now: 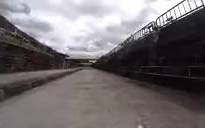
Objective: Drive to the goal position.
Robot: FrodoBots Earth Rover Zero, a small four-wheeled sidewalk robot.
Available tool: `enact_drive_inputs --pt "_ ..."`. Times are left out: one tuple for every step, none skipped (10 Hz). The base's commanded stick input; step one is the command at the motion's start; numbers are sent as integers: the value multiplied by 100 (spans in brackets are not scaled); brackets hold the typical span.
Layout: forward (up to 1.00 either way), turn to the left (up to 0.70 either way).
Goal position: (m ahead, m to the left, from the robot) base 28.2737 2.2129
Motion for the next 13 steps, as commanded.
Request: enact_drive_inputs --pt "100 0" --pt "100 0" --pt "100 0" --pt "100 0" --pt "100 0" --pt "100 0" --pt "100 0" --pt "100 0" --pt "100 0" --pt "100 0" --pt "100 0" --pt "100 0" --pt "100 0"
